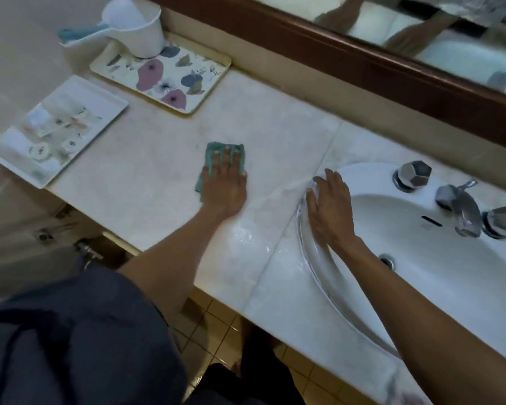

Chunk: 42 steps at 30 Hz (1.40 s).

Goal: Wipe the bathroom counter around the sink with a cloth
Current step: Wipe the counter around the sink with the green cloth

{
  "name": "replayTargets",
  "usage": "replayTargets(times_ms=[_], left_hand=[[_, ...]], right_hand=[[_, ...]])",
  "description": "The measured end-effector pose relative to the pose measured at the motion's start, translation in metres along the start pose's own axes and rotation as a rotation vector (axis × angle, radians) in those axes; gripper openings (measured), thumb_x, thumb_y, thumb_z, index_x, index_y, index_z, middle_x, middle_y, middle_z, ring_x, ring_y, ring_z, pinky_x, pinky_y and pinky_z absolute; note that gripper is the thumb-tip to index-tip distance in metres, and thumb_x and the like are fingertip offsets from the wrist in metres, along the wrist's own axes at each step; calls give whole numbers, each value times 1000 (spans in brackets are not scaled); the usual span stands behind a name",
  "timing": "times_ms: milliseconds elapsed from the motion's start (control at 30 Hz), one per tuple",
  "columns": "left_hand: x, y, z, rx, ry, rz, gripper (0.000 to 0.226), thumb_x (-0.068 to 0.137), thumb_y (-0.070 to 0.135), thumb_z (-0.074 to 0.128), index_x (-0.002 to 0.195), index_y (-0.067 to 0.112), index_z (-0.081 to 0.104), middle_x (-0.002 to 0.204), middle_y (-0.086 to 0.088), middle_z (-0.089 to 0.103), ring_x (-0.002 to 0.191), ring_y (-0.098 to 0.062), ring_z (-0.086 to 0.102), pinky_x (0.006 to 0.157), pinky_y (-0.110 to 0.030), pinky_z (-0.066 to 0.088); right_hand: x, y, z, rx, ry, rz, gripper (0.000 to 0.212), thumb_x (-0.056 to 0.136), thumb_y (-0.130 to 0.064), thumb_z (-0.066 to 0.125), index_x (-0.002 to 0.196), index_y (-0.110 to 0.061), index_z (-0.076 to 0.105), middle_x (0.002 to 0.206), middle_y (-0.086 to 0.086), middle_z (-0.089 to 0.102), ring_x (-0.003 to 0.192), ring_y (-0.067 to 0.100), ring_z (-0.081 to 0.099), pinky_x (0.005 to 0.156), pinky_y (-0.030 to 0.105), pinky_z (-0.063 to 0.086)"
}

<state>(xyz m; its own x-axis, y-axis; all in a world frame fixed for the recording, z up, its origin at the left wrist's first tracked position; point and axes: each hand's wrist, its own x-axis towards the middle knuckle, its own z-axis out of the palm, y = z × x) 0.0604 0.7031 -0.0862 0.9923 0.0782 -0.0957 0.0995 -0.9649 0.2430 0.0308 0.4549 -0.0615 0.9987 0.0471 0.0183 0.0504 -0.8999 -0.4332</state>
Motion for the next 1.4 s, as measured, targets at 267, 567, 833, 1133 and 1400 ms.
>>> replayTargets(times_ms=[267, 567, 833, 1133, 1400], left_hand=[[-29, -46, -2, 46, -72, 522, 54, 109, 39, 24, 162, 29, 16, 170, 8, 8, 157, -14, 3, 126, -36, 2], [87, -96, -24, 82, -26, 273, 58, 105, 41, 20, 161, 24, 24, 168, 1, 22, 155, -22, 20, 121, -48, 23], [175, -30, -19, 24, -119, 294, 60, 107, 40, 25, 163, 24, 11, 171, 0, 9, 157, -24, 6, 124, -50, 9], [172, -57, -74, -226, -283, 344, 55, 103, 37, 44, 156, 25, 35, 162, -5, 37, 145, -27, 39, 113, -39, 35], [103, -197, -167, -309, 98, 49, 38, 102, 44, 49, 139, 35, 52, 113, 18, 70, 88, -17, 68, 77, -32, 46]], right_hand=[[72, -39, 26, 48, -87, 3, 48, 103, -32, 40, 141, -3, 46, 155, 20, 35, 147, 35, 27, 122, 41, 19], [120, -65, 57, 27, -76, 79, 55, 104, -35, 39, 148, -3, 36, 161, 23, 21, 150, 37, 17, 123, 45, 14], [124, -75, 83, -38, 49, 154, 51, 103, -34, 35, 146, -7, 34, 163, 15, 20, 151, 32, 15, 124, 46, 12], [138, -109, 68, 72, 113, 158, 40, 101, -32, 41, 134, -10, 48, 149, 13, 42, 138, 33, 38, 114, 46, 32], [191, -258, 86, 327, 17, -113, 31, 102, -37, 39, 123, -19, 52, 122, 0, 61, 109, 22, 57, 88, 39, 48]])
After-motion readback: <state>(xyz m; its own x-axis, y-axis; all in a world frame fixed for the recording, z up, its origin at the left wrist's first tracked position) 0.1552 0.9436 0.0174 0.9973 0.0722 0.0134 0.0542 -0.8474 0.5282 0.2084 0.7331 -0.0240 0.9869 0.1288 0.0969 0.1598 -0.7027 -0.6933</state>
